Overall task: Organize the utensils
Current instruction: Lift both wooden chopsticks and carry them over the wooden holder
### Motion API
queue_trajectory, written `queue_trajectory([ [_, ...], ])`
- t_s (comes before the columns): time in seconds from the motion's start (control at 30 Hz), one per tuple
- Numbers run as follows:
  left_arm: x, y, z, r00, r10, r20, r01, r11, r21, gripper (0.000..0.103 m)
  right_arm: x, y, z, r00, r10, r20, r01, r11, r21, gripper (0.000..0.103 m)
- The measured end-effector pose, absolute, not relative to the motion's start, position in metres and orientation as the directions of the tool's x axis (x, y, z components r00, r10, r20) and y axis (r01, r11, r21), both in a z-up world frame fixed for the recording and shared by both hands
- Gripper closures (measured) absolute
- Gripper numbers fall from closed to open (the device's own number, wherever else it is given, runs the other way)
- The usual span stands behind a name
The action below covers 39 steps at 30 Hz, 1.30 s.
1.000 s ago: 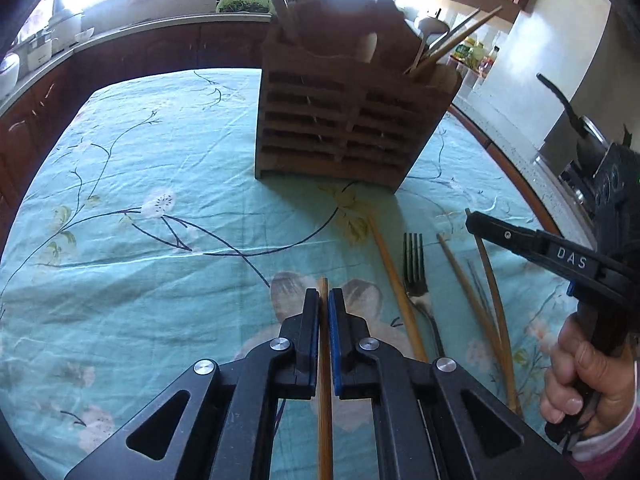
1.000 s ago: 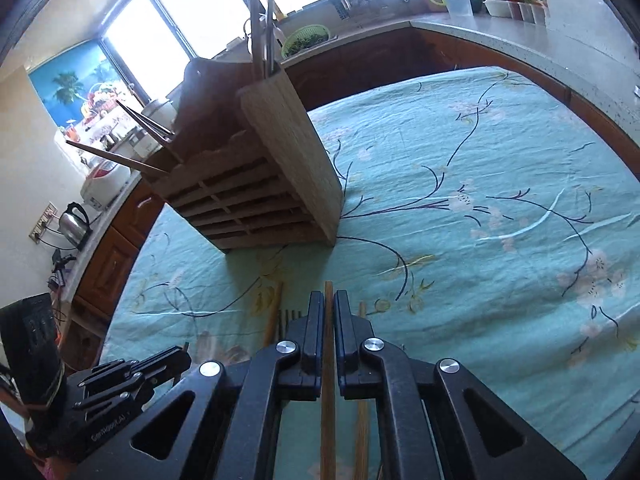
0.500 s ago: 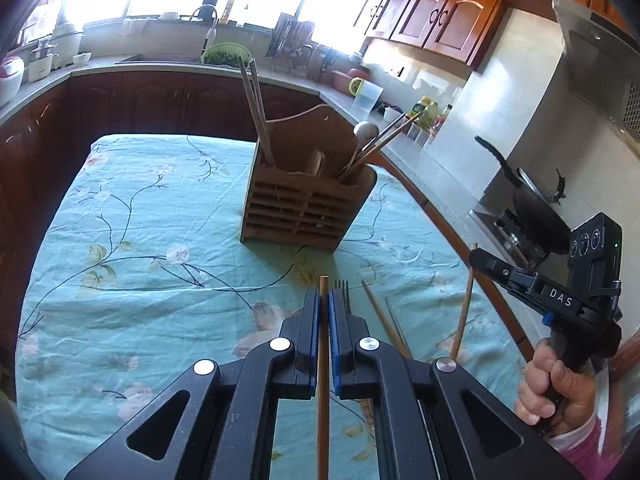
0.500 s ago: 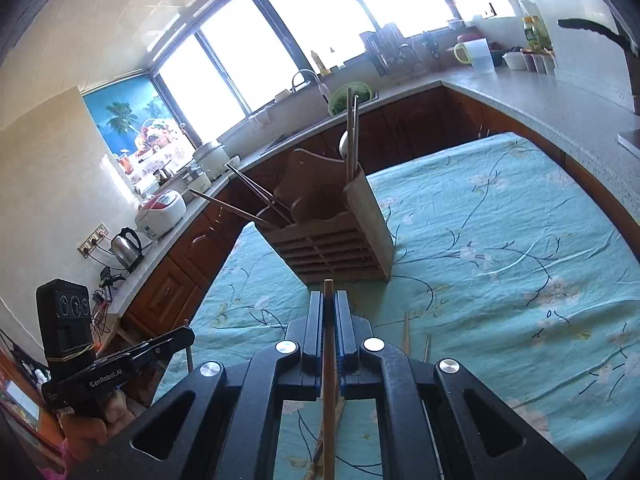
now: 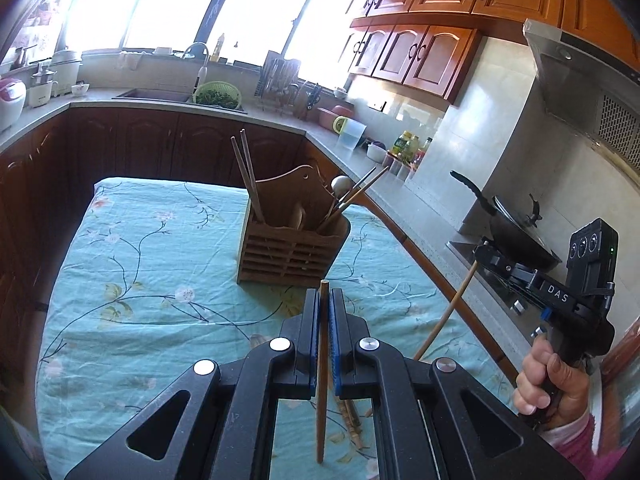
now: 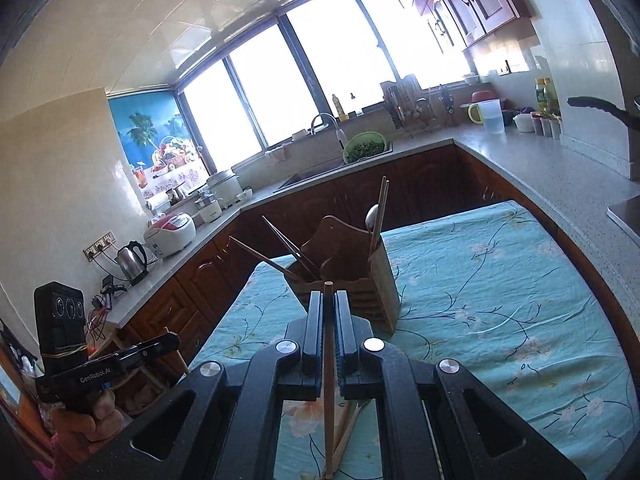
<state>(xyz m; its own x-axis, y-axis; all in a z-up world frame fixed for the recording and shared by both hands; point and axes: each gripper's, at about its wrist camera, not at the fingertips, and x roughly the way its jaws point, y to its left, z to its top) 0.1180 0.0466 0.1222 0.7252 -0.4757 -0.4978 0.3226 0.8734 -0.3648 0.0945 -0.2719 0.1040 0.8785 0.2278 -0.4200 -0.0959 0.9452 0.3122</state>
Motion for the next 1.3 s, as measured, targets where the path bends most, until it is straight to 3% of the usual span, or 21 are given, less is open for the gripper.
queue_trajectory([
  [0.87,0.149,0.058,0.144,0.806,-0.438,-0.397,0.308,0.884,-0.351,0.1,0.12,-0.274,0.116,0.91,0.187,-0.37,-0.073,0.951,0.301,0.098],
  [1.3,0.193,0.053,0.182,0.902,-0.351,-0.25,0.274,0.915,-0.295,0.1,0.17,-0.274,0.168,0.969,0.124,-0.216,-0.059,0.958,0.282,0.098],
])
